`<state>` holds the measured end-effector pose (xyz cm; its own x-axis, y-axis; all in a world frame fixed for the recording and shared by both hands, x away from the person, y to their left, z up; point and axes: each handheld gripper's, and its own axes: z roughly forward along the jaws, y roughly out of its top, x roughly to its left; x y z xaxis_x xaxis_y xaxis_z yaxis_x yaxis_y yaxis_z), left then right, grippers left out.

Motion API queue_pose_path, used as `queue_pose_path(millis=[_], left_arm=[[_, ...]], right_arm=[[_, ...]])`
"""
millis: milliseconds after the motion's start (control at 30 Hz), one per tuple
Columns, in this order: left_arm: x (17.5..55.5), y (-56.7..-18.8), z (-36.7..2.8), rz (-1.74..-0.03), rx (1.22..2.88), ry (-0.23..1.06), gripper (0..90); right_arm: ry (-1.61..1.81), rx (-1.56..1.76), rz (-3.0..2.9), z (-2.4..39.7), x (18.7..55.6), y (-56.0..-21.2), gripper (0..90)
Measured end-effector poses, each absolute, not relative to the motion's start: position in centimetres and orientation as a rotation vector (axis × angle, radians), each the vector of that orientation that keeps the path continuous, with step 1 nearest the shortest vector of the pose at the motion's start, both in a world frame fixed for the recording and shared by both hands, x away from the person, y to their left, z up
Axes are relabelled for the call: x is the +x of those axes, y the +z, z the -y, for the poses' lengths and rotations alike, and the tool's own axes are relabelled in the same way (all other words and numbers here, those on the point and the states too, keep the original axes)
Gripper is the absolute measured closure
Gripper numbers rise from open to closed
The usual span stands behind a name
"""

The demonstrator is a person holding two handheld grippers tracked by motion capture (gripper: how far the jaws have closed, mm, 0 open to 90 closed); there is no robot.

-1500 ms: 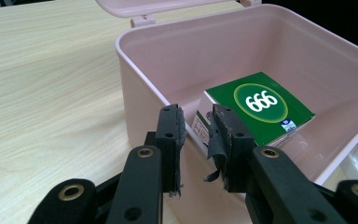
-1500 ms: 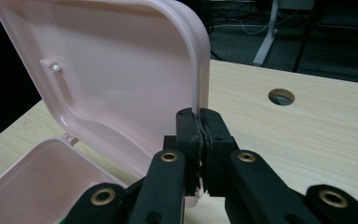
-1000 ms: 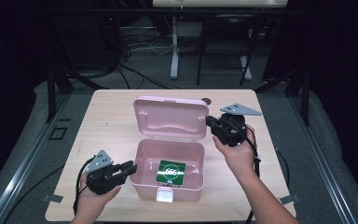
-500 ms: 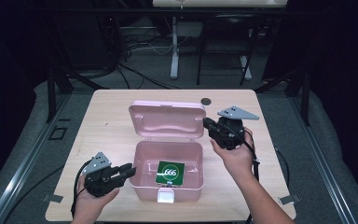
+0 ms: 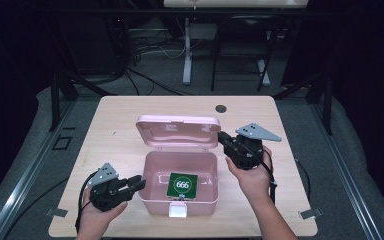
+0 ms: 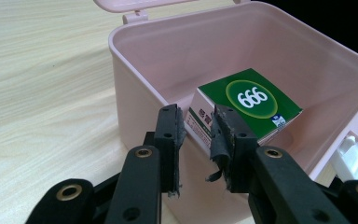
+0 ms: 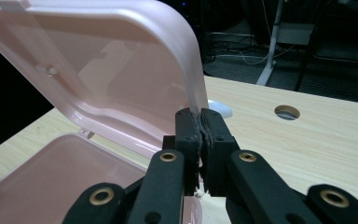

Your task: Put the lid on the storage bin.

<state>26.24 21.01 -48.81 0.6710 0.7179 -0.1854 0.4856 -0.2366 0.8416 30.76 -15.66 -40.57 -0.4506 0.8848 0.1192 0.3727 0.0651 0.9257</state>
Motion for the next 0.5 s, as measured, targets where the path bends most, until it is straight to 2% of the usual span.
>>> queue_pose_path(millis=[333, 500], left_arm=[[26.42, -48.79, -21.04, -0.944, 1.896, 0.287, 71.3], [26.90, -48.56, -21.04, -0.945, 1.883, 0.299, 66.4]], right_arm=[[1.374, 1.239, -1.836, 15.48, 30.11, -40.89, 86.9], [1.390, 1.229, -1.834, 15.75, 29.95, -41.16, 86.9]])
